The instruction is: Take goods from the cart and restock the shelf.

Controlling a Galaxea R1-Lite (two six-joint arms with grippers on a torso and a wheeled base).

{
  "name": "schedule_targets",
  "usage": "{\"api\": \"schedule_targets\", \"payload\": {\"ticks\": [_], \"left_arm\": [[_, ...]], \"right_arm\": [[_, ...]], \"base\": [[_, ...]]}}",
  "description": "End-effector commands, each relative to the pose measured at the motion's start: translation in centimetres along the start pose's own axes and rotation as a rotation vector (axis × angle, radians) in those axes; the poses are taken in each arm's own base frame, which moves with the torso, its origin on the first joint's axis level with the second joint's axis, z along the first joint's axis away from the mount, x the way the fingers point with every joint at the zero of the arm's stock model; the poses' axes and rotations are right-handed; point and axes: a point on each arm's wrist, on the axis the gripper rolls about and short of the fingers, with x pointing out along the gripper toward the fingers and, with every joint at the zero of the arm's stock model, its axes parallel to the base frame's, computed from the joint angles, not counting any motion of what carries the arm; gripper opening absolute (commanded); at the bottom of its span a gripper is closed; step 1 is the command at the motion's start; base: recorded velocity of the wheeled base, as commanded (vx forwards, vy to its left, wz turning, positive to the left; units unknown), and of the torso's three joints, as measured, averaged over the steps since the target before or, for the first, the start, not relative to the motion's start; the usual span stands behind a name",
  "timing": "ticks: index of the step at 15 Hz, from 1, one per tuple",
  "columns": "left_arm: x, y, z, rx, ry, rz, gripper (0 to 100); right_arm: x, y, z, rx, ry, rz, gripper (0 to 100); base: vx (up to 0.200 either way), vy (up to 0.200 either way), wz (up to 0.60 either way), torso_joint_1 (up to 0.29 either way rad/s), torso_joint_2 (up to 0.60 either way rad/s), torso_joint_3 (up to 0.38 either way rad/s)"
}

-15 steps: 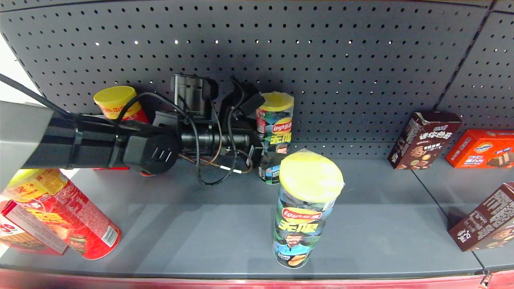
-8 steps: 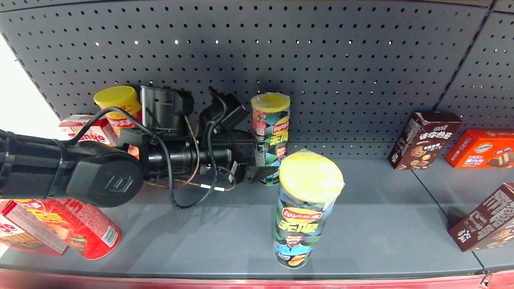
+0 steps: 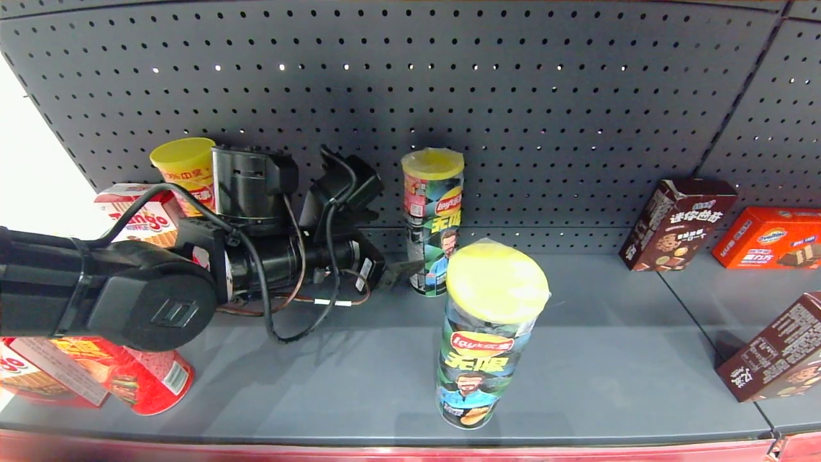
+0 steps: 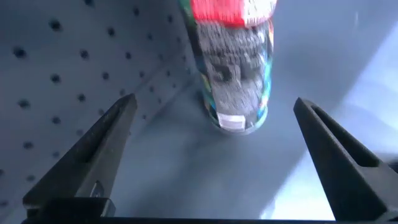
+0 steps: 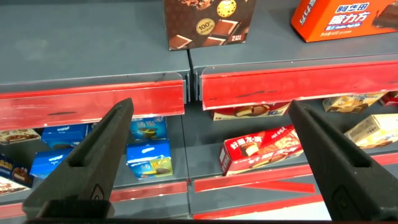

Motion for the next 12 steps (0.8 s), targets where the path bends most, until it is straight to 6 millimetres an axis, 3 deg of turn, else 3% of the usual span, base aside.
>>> {"api": "schedule_targets", "payload": {"ticks": [1, 12], "left_arm": [[1.03, 0.43, 0.13, 0.001, -0.004, 0.015, 100], [1.32, 1.42, -0.02, -0.018, 0.008, 0.076, 100]], "right_arm": [[0.01, 0.00, 0.00, 0.000, 0.002, 0.000, 100], [0.01, 0.00, 0.00, 0.000, 0.002, 0.000, 100]], "base": [[0.000, 0.000, 0.00, 0.000, 0.00, 0.000], [0.000, 0.000, 0.00, 0.000, 0.00, 0.000]]}}
